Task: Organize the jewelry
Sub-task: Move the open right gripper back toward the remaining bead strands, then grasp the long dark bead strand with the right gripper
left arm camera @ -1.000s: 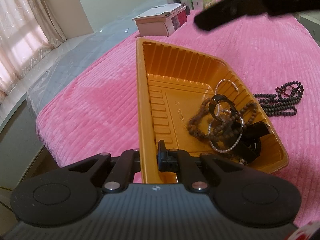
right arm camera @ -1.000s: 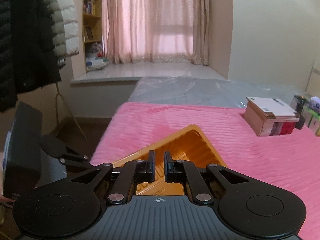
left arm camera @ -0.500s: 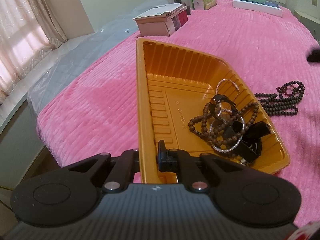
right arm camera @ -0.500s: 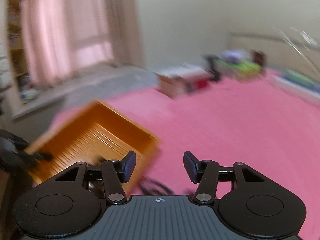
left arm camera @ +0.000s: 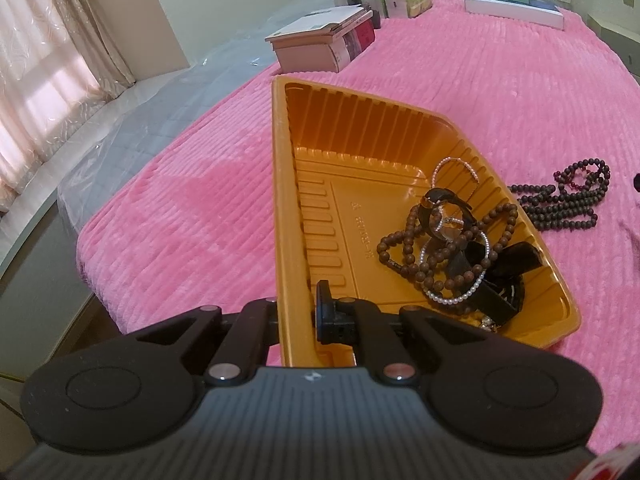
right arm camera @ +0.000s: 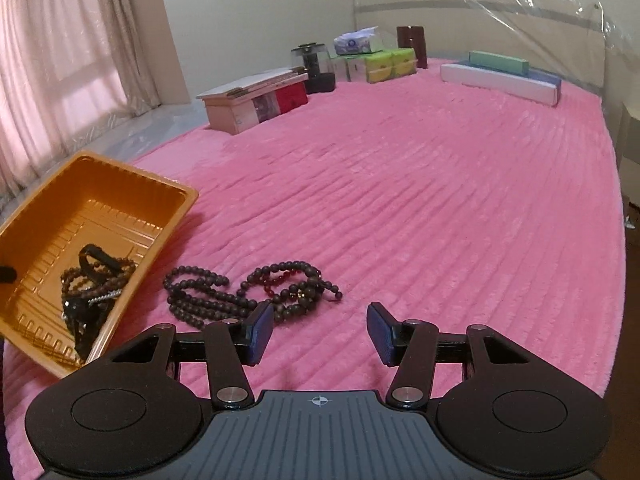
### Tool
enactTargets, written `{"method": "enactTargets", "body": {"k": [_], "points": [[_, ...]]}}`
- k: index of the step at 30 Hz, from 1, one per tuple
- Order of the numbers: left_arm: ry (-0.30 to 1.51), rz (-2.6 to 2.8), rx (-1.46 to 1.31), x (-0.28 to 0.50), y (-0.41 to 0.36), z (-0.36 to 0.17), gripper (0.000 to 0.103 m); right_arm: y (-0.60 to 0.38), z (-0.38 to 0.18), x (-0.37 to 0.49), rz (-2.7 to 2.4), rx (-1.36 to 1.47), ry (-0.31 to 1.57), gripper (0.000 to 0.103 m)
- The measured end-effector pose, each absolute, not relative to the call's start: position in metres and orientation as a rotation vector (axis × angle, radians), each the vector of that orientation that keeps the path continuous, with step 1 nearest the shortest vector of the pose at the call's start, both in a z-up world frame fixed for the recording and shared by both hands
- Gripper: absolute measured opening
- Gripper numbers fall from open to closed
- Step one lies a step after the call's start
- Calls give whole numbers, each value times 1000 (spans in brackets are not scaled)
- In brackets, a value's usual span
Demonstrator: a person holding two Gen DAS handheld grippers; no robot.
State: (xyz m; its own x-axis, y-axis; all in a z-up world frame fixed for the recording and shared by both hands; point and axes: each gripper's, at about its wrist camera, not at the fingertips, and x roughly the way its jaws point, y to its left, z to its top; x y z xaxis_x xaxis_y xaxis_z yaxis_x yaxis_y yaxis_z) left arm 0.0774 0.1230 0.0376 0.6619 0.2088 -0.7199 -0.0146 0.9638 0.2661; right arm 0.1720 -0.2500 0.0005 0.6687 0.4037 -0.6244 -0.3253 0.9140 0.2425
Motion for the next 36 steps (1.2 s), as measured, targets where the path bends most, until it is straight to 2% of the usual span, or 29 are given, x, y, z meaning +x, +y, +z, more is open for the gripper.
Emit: {"method": "enactTargets", "body": {"k": [1,3,4,16,18,19,25,36], "points": [[841,128,248,78,123,38,4,-246,-1,177,418,111,735,52],[840,129,249,78,123,38,4,-240,-5,183,433,94,751,37],[841,128,248,78,123,38,4,-236,-7,187,438,90,759,35],[843,127,251,79,123,38,4,-218,-21,219,413,107,794,25],[843,127,250,78,123,38,4,-217,-20,221,412,111,796,10],[843,127,249,78,124,38,4,-216,-19,220,408,99,792,8],[843,128,249,78,124,38,4,-214,3,201,419,19,735,7],[843,126,249,78,123,38,4,-224,93,167,435,-180,480,7]]}}
